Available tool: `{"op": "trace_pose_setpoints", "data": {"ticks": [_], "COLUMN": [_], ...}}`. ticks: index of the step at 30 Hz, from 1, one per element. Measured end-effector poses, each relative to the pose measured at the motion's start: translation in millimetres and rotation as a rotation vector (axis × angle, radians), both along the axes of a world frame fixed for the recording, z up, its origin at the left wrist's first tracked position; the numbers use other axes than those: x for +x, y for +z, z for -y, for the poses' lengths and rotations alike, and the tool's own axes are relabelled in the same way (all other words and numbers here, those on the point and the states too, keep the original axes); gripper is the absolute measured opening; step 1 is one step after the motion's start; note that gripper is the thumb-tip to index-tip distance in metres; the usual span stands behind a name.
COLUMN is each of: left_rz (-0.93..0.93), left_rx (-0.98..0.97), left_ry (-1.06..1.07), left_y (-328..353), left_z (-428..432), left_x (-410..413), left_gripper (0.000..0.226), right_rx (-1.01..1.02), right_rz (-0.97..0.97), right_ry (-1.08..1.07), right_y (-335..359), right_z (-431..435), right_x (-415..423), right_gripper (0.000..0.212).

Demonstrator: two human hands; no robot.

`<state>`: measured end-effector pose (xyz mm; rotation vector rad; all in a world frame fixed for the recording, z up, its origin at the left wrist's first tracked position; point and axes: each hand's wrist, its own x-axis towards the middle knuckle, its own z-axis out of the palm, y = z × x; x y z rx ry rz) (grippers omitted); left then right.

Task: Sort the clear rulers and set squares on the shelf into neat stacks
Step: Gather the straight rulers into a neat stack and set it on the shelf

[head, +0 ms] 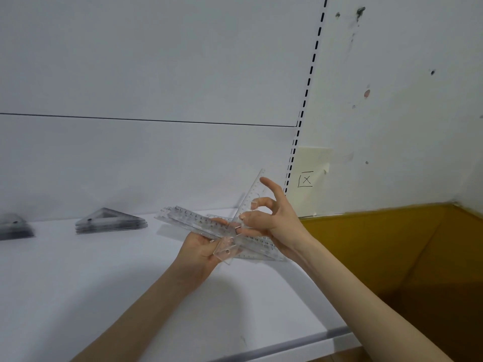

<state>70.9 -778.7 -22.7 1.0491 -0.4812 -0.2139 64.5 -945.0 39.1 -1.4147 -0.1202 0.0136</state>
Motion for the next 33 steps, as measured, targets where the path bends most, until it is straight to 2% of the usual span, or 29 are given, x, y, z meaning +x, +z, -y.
{"op": "trace_pose_setpoints", "data": {"ticks": [7,15,18,21,22,24,28,30,33], "left_rz": [0.025,-0.026,-0.02,-0.088,-0.107,-0.129,-0.145,-0.127,-0.198], "left_rx": [-0.04,-0.012,-0.032,0.031,0.038,0.038,-0.006,-0.024,-0.01], "left_ry": [-0.085,-0.03,-0.052,0.055,0.074,0.087,0.148,0.173,0.195], "left_y": [6.5,1.9,-0.9,-0.8,-0.8,-1.5,-1.0,-0.2,1.0], "left_z": [2.5,0.4,-1.2,0.2,0.8,1.7,0.3,0.0,1.1], "left_x": [-4.7,1.7,1.8,-1.9,-3.0,-2.6,-1.0,-1.9,-2.5], "left_gripper": [0.039,0.04,0.024,0.024,0.025,0.031,0.043,0.056,0.072], "right_rx": [-0.025,-0.061,-0.045,-0.009,-0.077,-0.339,-0.856,-1.014,-1.208], "right_rz": [0.04,0.043,0.04,0.026,0.04,0.113,0.277,0.346,0.433], "right_ry": [-0.006,-0.015,-0.062,-0.214,-0.288,-0.404,-0.47,-0.47,-0.47], "right_y": [-2.3,-6.1,-9.4,-13.7,-15.3,-18.4,-24.1,-27.7,-31.2], "right_z": [-4.0,-3.0,-1.8,-4.8,-6.9,-10.5,-16.5,-15.1,-13.0], "right_x": [0.3,6.0,7.5,6.5,6.5,8.1,10.1,12.4,12.0], "right_gripper": [0.103,0.11,0.105,0.086,0.079,0.067,0.057,0.05,0.045]}}
